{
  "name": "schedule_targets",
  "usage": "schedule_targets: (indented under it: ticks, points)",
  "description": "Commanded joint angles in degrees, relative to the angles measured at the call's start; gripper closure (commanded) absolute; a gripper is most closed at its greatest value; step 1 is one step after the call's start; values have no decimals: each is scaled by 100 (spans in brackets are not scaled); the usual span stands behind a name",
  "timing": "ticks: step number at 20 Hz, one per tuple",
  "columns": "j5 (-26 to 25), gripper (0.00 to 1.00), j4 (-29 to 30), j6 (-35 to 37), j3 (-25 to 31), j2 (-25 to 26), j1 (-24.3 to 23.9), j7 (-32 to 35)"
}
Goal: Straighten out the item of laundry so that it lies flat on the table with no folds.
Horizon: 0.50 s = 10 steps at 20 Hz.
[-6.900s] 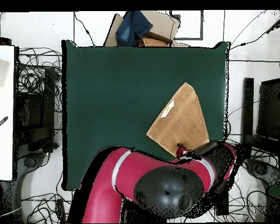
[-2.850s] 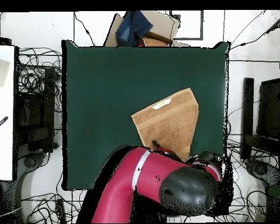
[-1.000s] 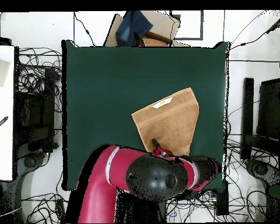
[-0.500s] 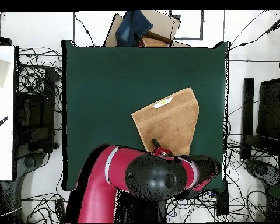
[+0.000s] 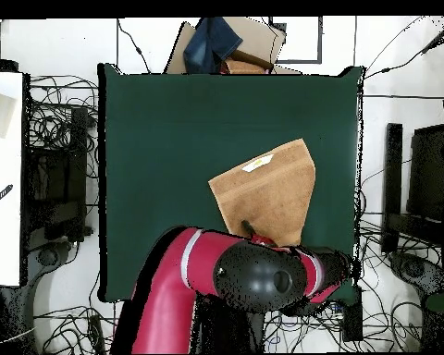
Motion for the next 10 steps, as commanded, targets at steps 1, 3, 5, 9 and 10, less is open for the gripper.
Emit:
schedule_targets:
  ticks: [1, 3, 5, 9, 10]
  points:
    - [940, 100, -1842, 2109, 1500, 897, 61, 302]
    - [954, 100, -1856, 2116, 1494, 903, 82, 333]
    - [956, 100, -1872, 2108, 1490, 911, 89, 345]
    - [991, 100, -1876, 2084, 1515, 919, 91, 331]
    - [1019, 100, -1865, 2079, 1538, 916, 98, 326]
